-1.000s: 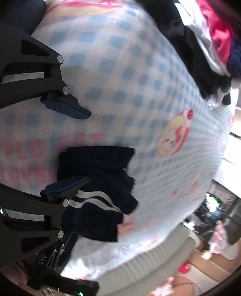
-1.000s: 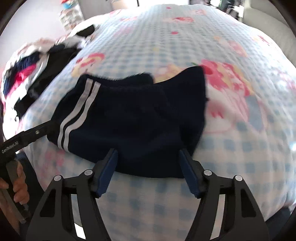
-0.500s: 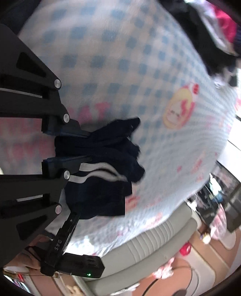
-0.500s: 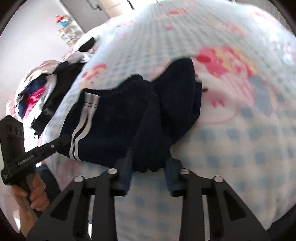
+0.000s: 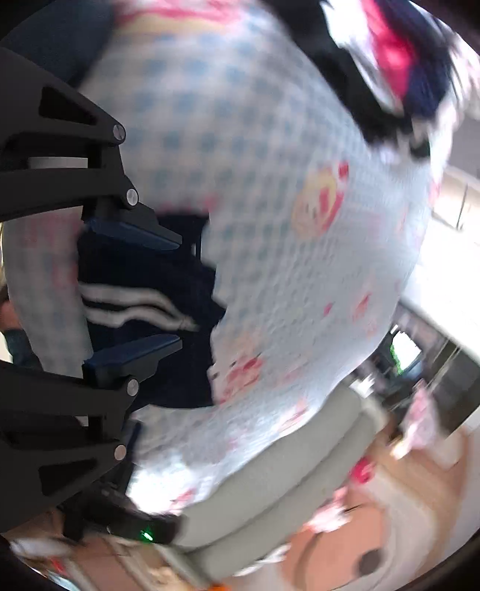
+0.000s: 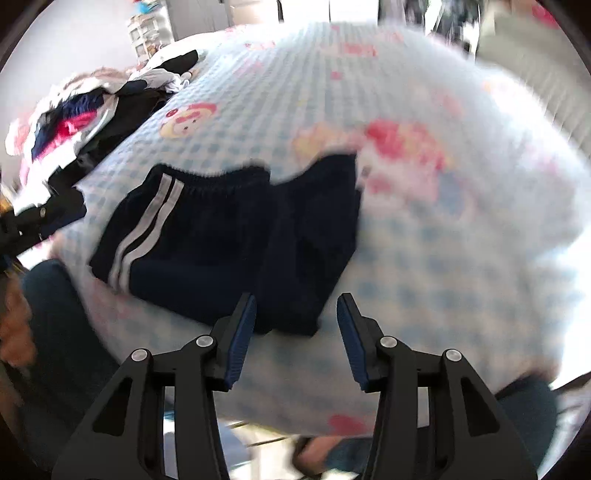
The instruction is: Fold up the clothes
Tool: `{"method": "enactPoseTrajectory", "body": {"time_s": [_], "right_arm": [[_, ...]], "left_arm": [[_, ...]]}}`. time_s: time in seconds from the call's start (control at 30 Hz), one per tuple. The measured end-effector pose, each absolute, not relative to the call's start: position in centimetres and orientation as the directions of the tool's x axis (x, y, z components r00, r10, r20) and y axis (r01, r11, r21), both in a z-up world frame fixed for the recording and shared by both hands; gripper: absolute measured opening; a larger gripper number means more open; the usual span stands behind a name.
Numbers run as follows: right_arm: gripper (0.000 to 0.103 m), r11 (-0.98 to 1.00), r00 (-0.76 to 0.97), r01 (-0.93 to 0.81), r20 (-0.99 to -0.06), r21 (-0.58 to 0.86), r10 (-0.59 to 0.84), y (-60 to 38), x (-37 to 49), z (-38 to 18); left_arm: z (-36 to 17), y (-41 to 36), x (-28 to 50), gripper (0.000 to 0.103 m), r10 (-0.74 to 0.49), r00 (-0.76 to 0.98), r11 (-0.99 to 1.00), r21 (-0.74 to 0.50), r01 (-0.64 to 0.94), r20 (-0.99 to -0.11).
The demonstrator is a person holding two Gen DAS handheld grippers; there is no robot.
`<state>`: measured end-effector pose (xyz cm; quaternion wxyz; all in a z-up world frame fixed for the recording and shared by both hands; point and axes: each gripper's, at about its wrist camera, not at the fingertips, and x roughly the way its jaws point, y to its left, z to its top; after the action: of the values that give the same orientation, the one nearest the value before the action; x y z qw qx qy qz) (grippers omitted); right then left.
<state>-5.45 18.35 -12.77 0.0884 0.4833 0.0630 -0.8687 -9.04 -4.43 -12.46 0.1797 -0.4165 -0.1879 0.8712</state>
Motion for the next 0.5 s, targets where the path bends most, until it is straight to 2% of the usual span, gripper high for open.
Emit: {"method": "enactPoseTrajectory", "body": {"time_s": [0.07, 0.1, 0.17, 0.2, 0.23, 0.33, 0.37, 0.4, 0.5], "right_arm": [[0.047, -0.973, -0.547, 0.229, -0.831, -0.034, -0.1, 17.9, -5.6, -12.0], [0.047, -0.971, -0.56, 0.236, -0.822, -0.037, -0.105, 17.7, -5.7, -11.7], [0.047, -0.955, -0.51, 0.294, -0.84, 0.033, -0.186, 16.9, -6.5, -12.4], [0.047, -0.94, -0.472, 0.334, -0.85, 0.071, -0.232, 16.4, -7.1, -13.1], [0.047, -0.922, -0.433, 0.371, -0.858, 0.108, -0.275, 15.8, -7.5, -13.7], [0.048, -0.913, -0.364, 0.391, -0.891, 0.12, -0.273, 14.4, -8.4, -16.1], [0.048, -0.913, -0.342, 0.389, -0.9, 0.126, -0.269, 14.1, -8.7, -16.8], [0.048, -0.915, -0.346, 0.386, -0.9, 0.12, -0.264, 14.1, -8.7, -16.8], [0.048, -0.92, -0.359, 0.377, -0.899, 0.105, -0.25, 14.2, -8.7, -16.6]], "left_arm": [[-12.9, -2.3, -9.9, 0.048, 0.467, -0.551, -0.881, -0.414, -0.229, -0.691], [-13.5, -1.1, -10.3, 0.044, 0.454, -0.53, -0.891, -0.378, -0.252, -0.716], [-15.3, 0.5, -11.2, 0.025, 0.414, -0.526, -0.91, -0.323, -0.261, -0.743], [-16.0, 0.6, -11.6, 0.024, 0.404, -0.527, -0.914, -0.321, -0.247, -0.747], [-16.5, 0.1, -12.1, 0.023, 0.409, -0.523, -0.912, -0.346, -0.218, -0.748], [-17.7, -1.8, -13.5, 0.02, 0.427, -0.516, -0.895, -0.428, -0.126, -0.742], [-17.9, -2.7, -13.7, 0.014, 0.437, -0.521, -0.884, -0.458, -0.095, -0.734], [-18.3, -3.2, -13.9, 0.011, 0.44, -0.515, -0.878, -0.473, -0.075, -0.736], [-18.2, -3.4, -13.5, 0.01, 0.437, -0.525, -0.879, -0.47, -0.078, -0.731]]}}
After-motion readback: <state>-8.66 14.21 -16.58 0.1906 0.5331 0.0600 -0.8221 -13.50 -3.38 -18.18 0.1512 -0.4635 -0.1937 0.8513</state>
